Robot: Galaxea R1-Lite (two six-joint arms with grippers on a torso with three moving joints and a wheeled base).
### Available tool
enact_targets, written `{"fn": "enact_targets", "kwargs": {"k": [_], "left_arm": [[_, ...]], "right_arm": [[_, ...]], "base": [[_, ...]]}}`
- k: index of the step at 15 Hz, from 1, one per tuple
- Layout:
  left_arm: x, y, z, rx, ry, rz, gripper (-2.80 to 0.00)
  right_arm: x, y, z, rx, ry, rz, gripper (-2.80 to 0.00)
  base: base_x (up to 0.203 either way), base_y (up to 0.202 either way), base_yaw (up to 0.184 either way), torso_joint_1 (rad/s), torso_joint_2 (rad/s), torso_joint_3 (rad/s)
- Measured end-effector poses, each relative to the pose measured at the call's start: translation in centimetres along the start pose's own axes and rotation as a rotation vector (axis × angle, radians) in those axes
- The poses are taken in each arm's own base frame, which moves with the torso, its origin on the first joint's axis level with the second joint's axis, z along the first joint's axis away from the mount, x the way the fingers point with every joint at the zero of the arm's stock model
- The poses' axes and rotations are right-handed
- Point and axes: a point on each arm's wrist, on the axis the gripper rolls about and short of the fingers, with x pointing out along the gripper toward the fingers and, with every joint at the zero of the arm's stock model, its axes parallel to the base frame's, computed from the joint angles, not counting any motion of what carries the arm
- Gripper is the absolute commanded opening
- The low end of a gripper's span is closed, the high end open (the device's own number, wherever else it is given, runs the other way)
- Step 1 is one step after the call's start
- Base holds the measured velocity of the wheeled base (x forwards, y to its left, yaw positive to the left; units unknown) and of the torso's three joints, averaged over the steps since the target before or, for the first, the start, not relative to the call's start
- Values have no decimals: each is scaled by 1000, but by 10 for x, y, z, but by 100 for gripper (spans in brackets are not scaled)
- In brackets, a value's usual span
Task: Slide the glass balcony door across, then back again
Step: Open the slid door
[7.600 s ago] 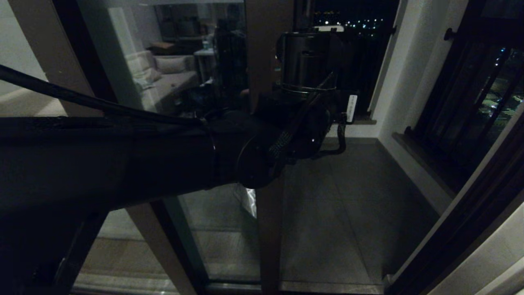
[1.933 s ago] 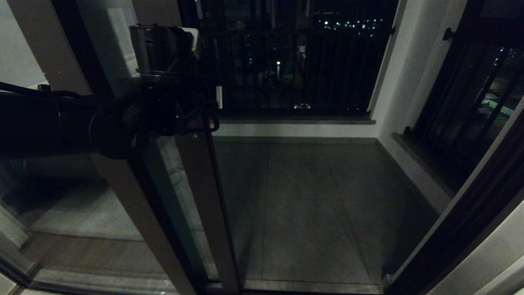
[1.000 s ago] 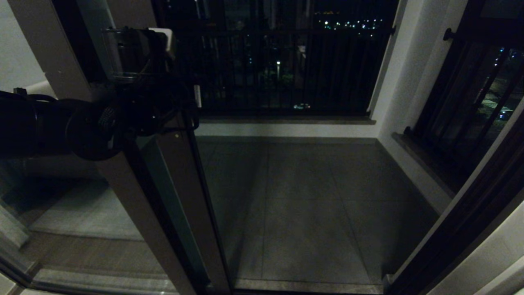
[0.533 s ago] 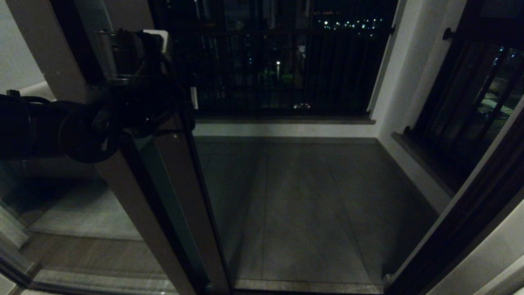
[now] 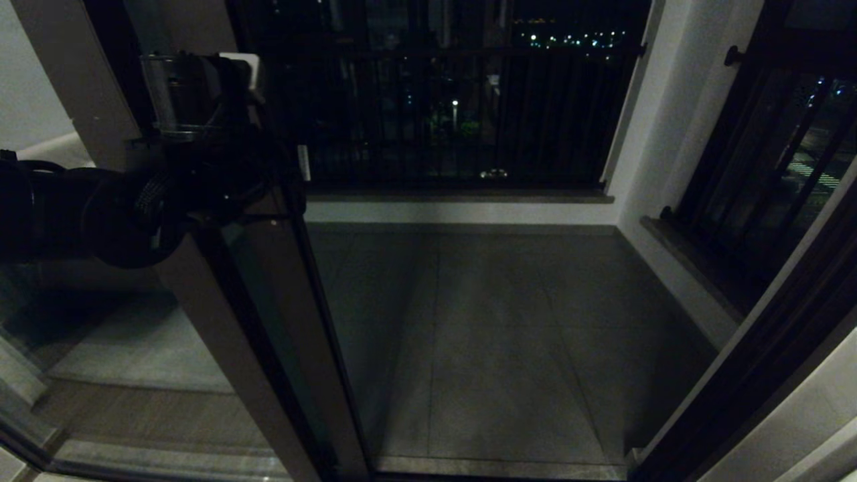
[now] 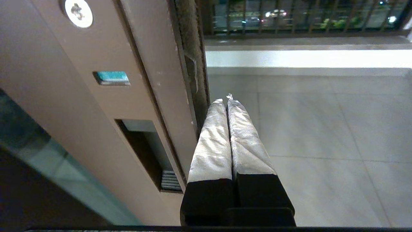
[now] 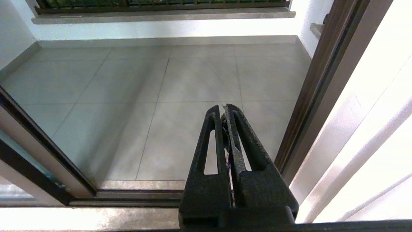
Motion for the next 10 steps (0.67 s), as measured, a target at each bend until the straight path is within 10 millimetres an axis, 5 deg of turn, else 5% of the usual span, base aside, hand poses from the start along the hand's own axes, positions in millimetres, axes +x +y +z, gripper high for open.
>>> {"fn": "enact_targets", "kwargs": {"k": [10], "left_arm": [[0,8,-4,6,16,7,-280]], "right_arm": [[0,0,0,0,0,0,-280]], "base": [[0,0,0,0,0,0]]}}
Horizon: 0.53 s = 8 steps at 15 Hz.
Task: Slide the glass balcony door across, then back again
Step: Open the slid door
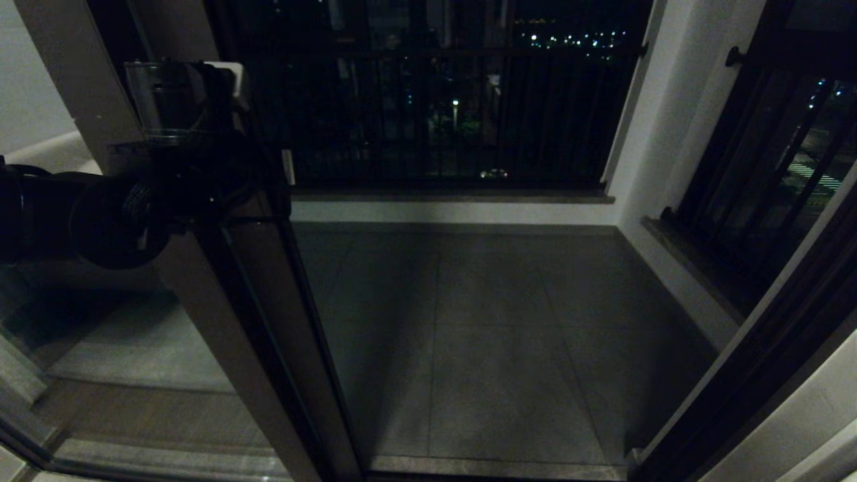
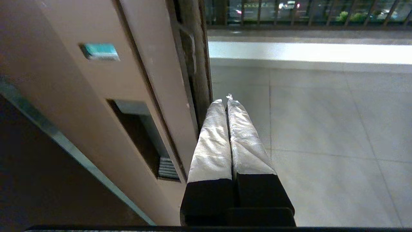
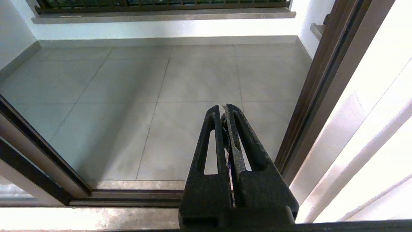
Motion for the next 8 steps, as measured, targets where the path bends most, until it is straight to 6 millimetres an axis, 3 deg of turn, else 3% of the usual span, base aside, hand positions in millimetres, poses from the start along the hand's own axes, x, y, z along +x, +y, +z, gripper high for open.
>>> {"fn": "enact_targets", "kwargs": {"k": [8], "left_arm": [[5,14,-2,-8,-22,11,-280]], "right_arm": [[0,0,0,0,-1,0,-280]], "base": [[0,0,0,0,0,0]]}}
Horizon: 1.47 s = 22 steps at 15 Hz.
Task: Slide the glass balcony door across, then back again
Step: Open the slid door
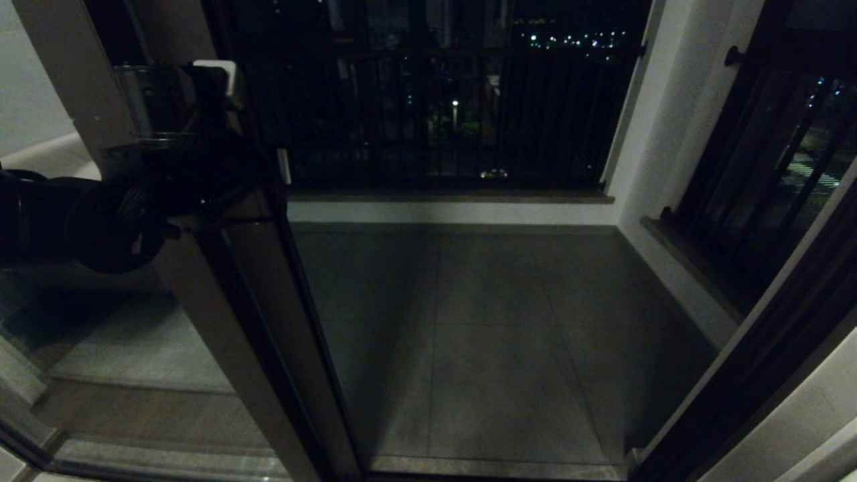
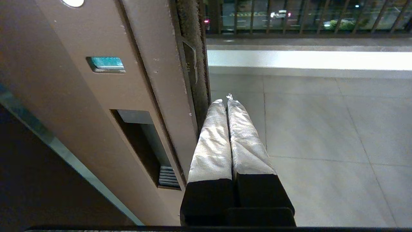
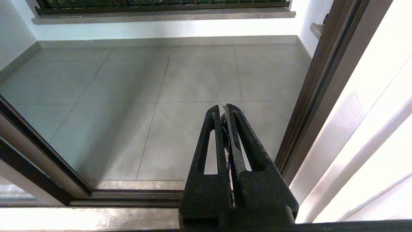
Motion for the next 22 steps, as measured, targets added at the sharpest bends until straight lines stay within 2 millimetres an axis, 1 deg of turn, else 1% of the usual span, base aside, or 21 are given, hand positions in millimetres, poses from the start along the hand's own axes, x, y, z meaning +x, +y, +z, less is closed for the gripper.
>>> {"fn": "enact_targets", "kwargs": {"k": [5,9,13,22], "left_arm": [[-2,4,2,-1,-2,-3,-280],[-12,-1,9,-8,-21,-32,-280],[-12,2,5,-6,-12,-27,-280],[-12,5,6,-4,-10,-21,-280]], "right_arm": [[0,0,0,0,0,0,-280],[0,0,0,0,0,-1,-280],[0,0,0,0,0,0,-280],[0,0,0,0,0,0,-280]], "base": [[0,0,0,0,0,0],[0,0,0,0,0,0],[0,0,0,0,0,0],[0,0,0,0,0,0]]}}
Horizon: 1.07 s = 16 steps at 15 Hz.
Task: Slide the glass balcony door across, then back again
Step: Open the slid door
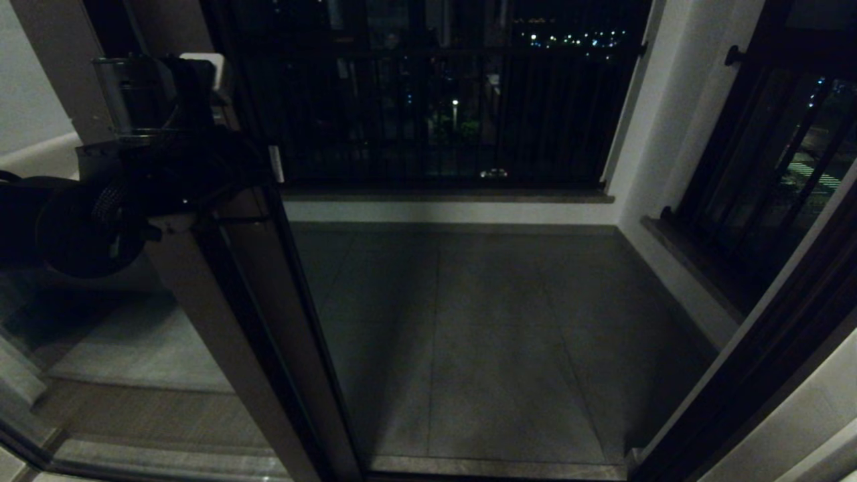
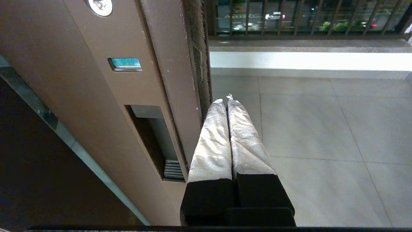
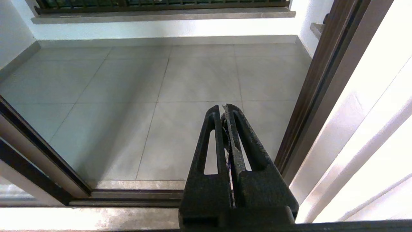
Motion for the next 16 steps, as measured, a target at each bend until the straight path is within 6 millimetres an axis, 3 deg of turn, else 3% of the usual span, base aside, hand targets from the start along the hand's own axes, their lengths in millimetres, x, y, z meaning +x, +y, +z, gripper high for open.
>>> {"fn": "enact_targets", "kwargs": {"k": [16], "left_arm": [[2,9,0,0,0,22,-280]], "right_arm": [[0,0,0,0,0,-1,-280]], "base": [[0,0,0,0,0,0]]}}
